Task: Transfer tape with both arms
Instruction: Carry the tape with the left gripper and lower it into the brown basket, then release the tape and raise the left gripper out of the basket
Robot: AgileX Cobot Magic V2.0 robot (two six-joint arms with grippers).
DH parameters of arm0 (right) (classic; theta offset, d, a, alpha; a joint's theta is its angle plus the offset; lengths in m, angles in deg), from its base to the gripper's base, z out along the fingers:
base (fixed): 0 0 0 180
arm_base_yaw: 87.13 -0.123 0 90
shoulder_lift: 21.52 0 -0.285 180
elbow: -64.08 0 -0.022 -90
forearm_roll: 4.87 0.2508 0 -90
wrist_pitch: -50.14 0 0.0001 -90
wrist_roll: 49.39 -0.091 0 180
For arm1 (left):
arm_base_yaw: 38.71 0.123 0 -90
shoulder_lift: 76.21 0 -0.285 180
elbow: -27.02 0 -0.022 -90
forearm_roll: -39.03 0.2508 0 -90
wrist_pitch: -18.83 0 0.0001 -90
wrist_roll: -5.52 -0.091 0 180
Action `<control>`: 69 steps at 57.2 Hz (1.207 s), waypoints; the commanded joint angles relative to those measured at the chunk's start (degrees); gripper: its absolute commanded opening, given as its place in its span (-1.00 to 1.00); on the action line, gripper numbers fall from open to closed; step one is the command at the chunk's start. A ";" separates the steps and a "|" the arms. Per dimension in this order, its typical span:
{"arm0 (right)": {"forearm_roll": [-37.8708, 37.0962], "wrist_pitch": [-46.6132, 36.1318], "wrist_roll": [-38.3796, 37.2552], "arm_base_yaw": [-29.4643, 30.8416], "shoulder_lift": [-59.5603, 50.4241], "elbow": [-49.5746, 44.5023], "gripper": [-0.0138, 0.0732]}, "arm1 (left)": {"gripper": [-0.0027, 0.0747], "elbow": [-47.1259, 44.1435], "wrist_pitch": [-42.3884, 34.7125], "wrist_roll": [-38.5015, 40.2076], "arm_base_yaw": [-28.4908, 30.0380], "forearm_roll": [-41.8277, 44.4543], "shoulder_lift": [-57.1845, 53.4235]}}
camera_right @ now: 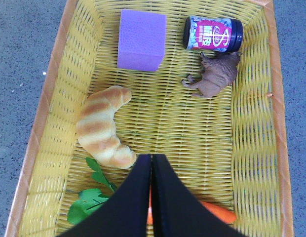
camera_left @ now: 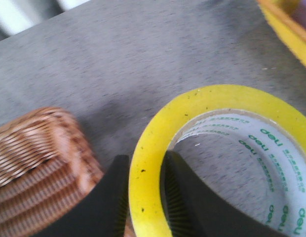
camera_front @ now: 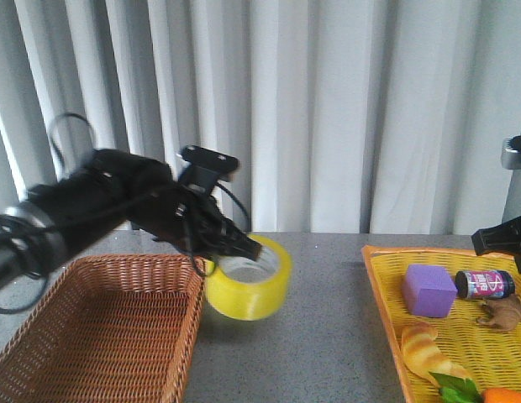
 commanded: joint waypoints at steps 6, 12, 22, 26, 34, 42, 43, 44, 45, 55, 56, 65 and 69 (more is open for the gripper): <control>-0.55 -2.60 0.05 0.32 -2.01 1.36 -0.70 | -0.69 2.13 0.39 0.43 6.41 0.01 -7.92; -0.55 -2.67 0.05 0.32 -2.01 1.36 -0.70 | -0.69 2.13 1.66 0.43 10.00 -0.06 -9.04; -0.55 -2.67 0.05 0.32 -2.01 1.36 -0.70 | -0.69 0.17 1.43 0.45 14.17 -0.18 -9.51; -0.55 -2.67 0.05 0.32 -2.01 1.36 -0.70 | -0.69 -2.57 0.46 0.45 15.33 -0.11 -9.51; -0.55 -2.67 0.05 0.32 -2.01 1.36 -0.70 | -0.68 -10.18 -2.57 0.27 16.97 -0.06 -9.22; -0.55 -2.67 0.05 0.32 -2.01 1.36 -0.70 | -0.64 -17.14 -7.04 0.14 17.37 0.00 -8.95; -0.55 -2.67 0.05 0.32 -2.01 1.36 -0.70 | -0.63 -17.88 -7.53 0.05 17.37 0.00 -8.95; -0.55 -2.67 0.05 0.32 -2.01 1.36 -0.70 | -0.61 -18.31 -8.15 -0.01 17.37 -0.13 -8.95; -0.55 -2.67 0.05 0.32 -2.01 1.36 -0.70 | -0.60 -18.85 -8.50 -0.01 17.37 -0.20 -8.95; -0.55 -2.67 0.05 0.32 -2.01 1.36 -0.70 | -0.36 -19.94 -10.00 -0.44 17.32 -0.19 -8.90; -0.55 -2.67 0.05 0.32 -2.01 1.36 -0.70 | -0.33 -19.94 -10.20 -0.44 17.32 -0.19 -8.90; -0.55 -2.67 0.05 0.32 -2.01 1.36 -0.70 | 0.05 -19.94 -10.38 -0.13 17.25 -2.19 -8.88; -0.55 -2.56 0.05 0.32 -2.01 1.36 -0.70 | 0.26 -19.94 -10.60 -0.13 17.25 -4.14 -8.88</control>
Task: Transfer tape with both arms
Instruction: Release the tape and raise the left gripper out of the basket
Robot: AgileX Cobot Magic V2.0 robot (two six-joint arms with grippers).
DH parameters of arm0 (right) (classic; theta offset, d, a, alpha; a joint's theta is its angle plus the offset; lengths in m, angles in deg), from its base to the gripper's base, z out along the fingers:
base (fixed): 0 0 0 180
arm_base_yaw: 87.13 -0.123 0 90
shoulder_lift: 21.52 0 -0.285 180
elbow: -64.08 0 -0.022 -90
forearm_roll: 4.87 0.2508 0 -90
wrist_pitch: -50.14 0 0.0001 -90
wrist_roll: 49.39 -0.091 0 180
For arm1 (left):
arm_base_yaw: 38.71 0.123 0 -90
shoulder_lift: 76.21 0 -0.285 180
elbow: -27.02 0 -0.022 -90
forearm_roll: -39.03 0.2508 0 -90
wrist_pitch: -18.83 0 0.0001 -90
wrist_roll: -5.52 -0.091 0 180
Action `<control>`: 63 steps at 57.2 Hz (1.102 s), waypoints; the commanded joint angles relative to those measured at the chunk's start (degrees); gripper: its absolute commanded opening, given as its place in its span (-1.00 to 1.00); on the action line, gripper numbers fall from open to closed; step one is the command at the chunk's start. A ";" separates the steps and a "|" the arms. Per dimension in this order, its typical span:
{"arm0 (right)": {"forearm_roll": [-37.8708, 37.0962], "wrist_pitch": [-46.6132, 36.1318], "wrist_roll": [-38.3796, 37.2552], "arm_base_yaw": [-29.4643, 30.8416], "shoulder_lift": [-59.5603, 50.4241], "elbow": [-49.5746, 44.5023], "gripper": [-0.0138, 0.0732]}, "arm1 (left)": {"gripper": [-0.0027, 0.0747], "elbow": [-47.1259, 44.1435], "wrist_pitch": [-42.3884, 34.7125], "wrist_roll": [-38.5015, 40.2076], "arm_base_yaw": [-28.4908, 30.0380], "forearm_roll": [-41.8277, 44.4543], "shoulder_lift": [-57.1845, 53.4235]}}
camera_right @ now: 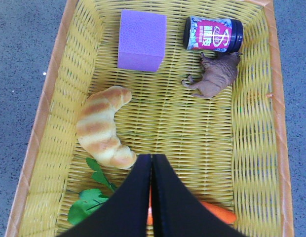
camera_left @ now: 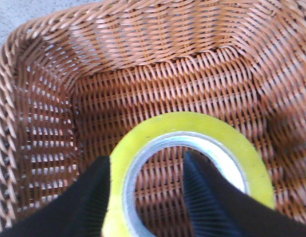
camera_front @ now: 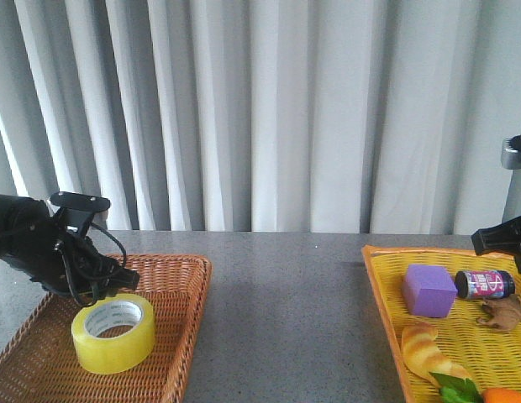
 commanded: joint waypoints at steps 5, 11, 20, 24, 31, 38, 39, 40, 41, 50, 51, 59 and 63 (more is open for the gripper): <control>-0.55 -2.56 0.05 0.32 -2.01 1.36 -0.70 | 0.44 1.66 -3.22 0.31 -0.09 -4.55 -3.26; -0.55 -2.56 0.05 0.32 -2.01 1.36 -0.70 | 0.53 1.98 -2.60 0.38 -0.09 -6.93 -3.40; -0.55 -2.62 0.05 0.32 -2.01 1.36 -0.70 | 0.46 2.14 -3.11 0.00 -0.09 -7.78 -6.33; -0.55 -2.62 0.05 0.32 -2.01 1.36 -0.70 | 0.36 2.14 -3.74 0.00 -0.03 -7.60 -8.40; -0.55 -2.62 0.05 0.32 -2.01 1.36 -0.70 | 0.03 2.14 -4.93 0.00 -0.03 -7.38 -12.68; -0.55 -2.62 0.05 0.32 -2.01 1.36 -0.70 | -0.44 2.14 -5.12 0.00 -0.03 -7.38 -17.33; -0.55 -2.62 0.05 0.32 -2.01 1.36 -0.70 | -0.54 2.14 -4.96 0.00 -0.03 -7.38 -18.13; -0.55 -2.62 0.05 0.32 -2.01 1.36 -0.70 | -0.60 2.14 -4.85 0.00 -0.03 -7.38 -18.64; -0.55 -2.62 0.05 0.32 -2.01 1.36 -0.70 | -0.70 2.14 -4.69 0.00 -0.03 -7.38 -19.41; -0.55 -2.62 0.05 0.32 -2.01 1.36 -0.70 | -0.95 2.14 -3.12 -2.72 -0.03 -7.44 -24.40; -0.55 -2.62 0.05 0.32 -2.01 1.36 -0.70 | -0.95 2.14 -2.99 -2.72 -0.03 -7.44 -25.04; -0.55 -2.68 0.05 0.32 -2.01 1.36 -0.70 | -0.95 2.14 -2.94 -2.60 -0.03 -7.44 -29.55; -0.55 -2.68 0.05 0.32 -2.01 1.36 -0.70 | -0.95 2.14 -2.30 -2.40 -0.03 -7.64 -31.25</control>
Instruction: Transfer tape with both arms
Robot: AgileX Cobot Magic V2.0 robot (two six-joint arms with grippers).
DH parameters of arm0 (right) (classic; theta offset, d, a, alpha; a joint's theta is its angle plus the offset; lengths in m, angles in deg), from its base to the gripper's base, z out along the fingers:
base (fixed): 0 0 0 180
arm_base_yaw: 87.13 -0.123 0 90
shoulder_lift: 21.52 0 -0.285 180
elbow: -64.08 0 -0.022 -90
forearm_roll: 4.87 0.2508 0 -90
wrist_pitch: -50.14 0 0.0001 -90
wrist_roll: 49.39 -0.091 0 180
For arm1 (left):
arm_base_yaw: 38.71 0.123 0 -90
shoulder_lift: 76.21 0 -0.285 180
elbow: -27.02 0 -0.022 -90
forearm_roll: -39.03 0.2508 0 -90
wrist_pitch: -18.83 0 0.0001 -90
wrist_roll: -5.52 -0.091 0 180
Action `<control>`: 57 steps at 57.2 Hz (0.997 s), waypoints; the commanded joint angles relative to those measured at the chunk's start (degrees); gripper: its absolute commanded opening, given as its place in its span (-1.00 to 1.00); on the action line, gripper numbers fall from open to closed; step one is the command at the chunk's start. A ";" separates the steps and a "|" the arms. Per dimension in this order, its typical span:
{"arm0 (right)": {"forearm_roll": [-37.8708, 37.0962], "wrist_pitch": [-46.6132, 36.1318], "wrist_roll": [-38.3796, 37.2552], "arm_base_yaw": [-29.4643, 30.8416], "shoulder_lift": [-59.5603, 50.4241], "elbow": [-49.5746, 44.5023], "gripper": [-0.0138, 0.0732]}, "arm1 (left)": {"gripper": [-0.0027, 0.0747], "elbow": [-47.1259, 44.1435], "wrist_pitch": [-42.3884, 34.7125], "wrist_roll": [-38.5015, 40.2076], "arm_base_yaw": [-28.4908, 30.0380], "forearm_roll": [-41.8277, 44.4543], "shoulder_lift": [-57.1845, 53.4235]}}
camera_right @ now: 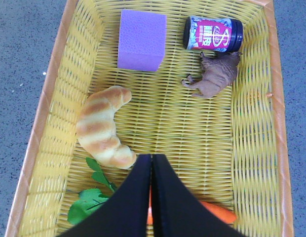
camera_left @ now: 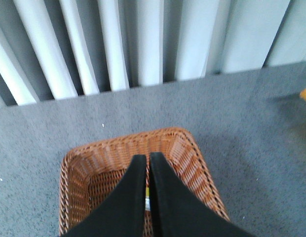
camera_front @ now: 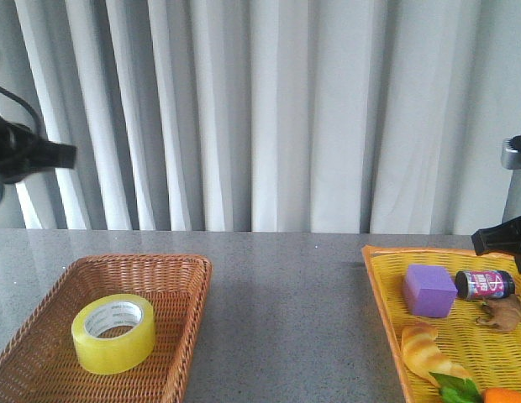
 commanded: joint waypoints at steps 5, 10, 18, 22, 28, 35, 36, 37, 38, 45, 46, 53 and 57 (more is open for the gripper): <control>-0.55 -2.68 0.05 0.32 -2.01 1.36 -0.70 | -0.95 1.90 -2.77 0.28 -0.03 -1.00 -5.67; -0.55 -2.68 0.05 0.32 -2.01 1.36 -0.70 | -0.95 1.90 -2.83 0.28 -0.03 -1.00 -6.19; -0.55 -2.68 0.05 0.32 -2.01 1.36 -0.70 | -0.95 1.70 -2.58 0.23 -0.03 -1.00 -5.82; -0.55 -2.68 0.05 0.32 -2.01 1.36 -0.70 | -0.95 1.70 -2.52 0.23 -0.03 -1.00 -5.83; -0.55 -2.68 0.05 0.32 -2.01 1.36 -0.70 | -0.95 1.70 -2.52 0.23 -0.03 -1.00 -5.83; -0.55 -2.68 0.05 0.32 -2.01 1.36 -0.70 | -0.95 1.70 -2.53 0.23 -0.03 -0.95 -5.49; -0.55 -2.68 0.05 0.32 -2.01 1.36 -0.70 | -0.95 1.70 -2.45 0.23 -0.03 -1.03 -5.49; -0.55 -2.68 0.05 0.32 -2.01 1.36 -0.70 | -0.95 1.70 -2.40 0.23 -0.03 -1.12 -5.55; -0.55 -2.68 0.05 0.32 -2.01 1.36 -0.70 | -0.95 1.70 -2.33 0.23 -0.03 -1.14 -5.69; -0.55 -2.68 0.05 0.32 -2.01 1.36 -0.70 | -0.95 1.56 -1.81 -0.08 -0.03 1.23 -8.50; -0.55 -2.68 0.05 0.32 -2.01 1.36 -0.70 | -0.95 1.40 -1.81 -0.08 -0.03 1.96 -9.06; -0.55 -2.68 0.05 0.32 -2.01 1.36 -0.70 | -0.95 -5.18 -4.61 0.15 -0.03 8.52 -17.79; -0.55 -2.68 0.05 0.32 -2.01 1.36 -0.70 | -0.95 -12.07 -8.10 0.15 -0.03 11.17 -24.16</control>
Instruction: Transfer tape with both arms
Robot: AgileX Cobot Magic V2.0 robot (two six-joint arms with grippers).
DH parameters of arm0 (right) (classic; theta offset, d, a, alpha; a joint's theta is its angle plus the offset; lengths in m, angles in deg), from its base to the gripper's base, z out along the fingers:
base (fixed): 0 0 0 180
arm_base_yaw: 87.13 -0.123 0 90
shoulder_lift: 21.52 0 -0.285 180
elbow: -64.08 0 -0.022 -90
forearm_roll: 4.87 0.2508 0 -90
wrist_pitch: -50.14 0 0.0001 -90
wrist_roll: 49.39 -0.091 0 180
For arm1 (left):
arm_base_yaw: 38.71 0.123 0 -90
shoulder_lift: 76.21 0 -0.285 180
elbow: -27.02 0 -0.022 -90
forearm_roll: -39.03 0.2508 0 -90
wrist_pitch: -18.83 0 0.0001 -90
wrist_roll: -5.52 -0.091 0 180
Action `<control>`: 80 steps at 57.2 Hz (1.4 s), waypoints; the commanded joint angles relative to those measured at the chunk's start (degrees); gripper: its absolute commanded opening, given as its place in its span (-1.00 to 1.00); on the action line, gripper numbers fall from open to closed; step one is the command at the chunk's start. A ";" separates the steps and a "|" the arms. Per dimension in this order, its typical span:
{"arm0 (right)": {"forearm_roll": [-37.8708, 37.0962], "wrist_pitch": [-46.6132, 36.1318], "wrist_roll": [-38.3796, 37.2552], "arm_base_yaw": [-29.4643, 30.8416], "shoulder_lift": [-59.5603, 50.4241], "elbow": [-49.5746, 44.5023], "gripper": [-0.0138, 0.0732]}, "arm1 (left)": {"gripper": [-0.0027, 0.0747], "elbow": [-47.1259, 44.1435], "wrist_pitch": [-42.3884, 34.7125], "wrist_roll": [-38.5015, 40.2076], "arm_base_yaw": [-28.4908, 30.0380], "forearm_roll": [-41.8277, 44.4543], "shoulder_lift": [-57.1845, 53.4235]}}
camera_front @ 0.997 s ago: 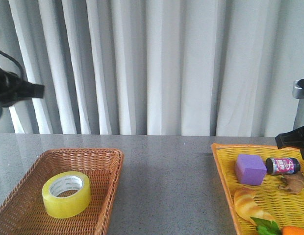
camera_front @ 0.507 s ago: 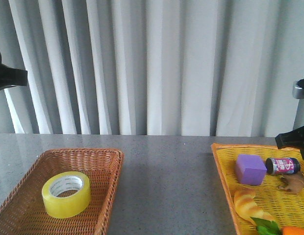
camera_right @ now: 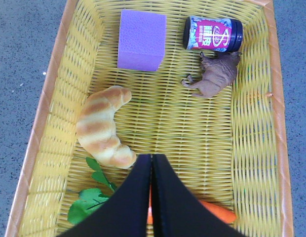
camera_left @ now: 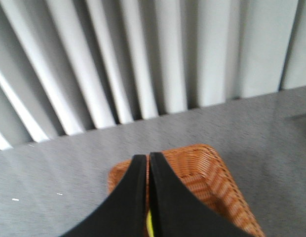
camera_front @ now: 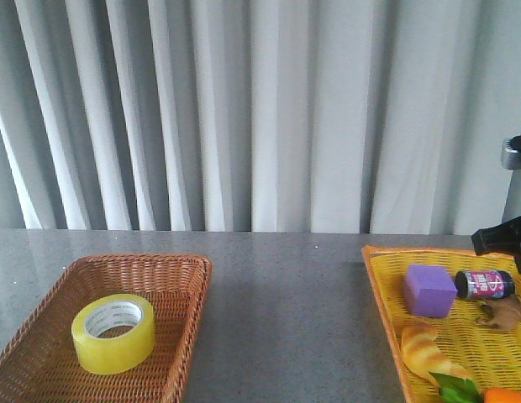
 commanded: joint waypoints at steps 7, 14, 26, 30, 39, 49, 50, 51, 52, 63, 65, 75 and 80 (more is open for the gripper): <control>-0.55 -2.68 0.05 0.32 -2.01 1.36 -0.70 | -0.95 -20.16 -16.66 0.07 -0.03 6.56 -21.13; -0.55 -2.68 0.05 0.32 -2.01 1.36 -0.70 | -0.95 -33.59 -23.08 0.07 -0.03 6.43 -32.95; -0.55 -2.68 0.05 0.32 -2.01 1.36 -0.70 | -0.95 -57.57 -29.96 0.07 -0.03 6.79 -49.03; -0.55 -2.68 0.05 0.32 -2.01 1.36 -0.70 | -0.95 -65.72 -36.84 0.14 -0.03 6.69 -53.98; -0.55 -2.68 0.05 0.32 -2.01 1.36 -0.70 | -0.95 -81.74 -57.30 2.75 -0.03 6.22 -64.20; -0.55 -2.44 0.05 0.32 -2.01 1.36 -0.70 | -0.95 -86.44 -54.90 8.61 0.87 6.28 -67.50; -0.55 -2.50 0.05 0.32 -2.01 1.36 -0.70 | -0.95 -86.44 -53.97 8.96 1.10 6.28 -67.50; -0.55 -2.56 0.05 0.32 -2.01 1.36 -0.70 | -0.95 -86.60 -53.34 9.29 1.18 6.28 -67.50; -0.55 -2.56 0.05 0.32 -2.01 1.36 -0.70 | -0.95 -86.81 -52.46 9.71 1.33 6.28 -67.50; -0.55 -2.56 0.05 0.32 -2.01 1.36 -0.70 | -0.95 -87.12 -43.90 12.63 1.79 2.92 -67.50; -0.55 -2.56 0.05 0.32 -2.01 1.36 -0.70 | -0.95 -87.12 -42.26 12.57 1.79 1.55 -67.50; -0.55 -2.56 0.05 0.32 -2.01 1.36 -0.70 | -0.95 -87.12 -36.90 11.83 1.79 0.67 -67.50; -0.55 -2.56 0.05 0.32 -2.01 1.36 -0.70 | -0.95 -87.12 -36.02 8.55 1.79 0.95 -67.50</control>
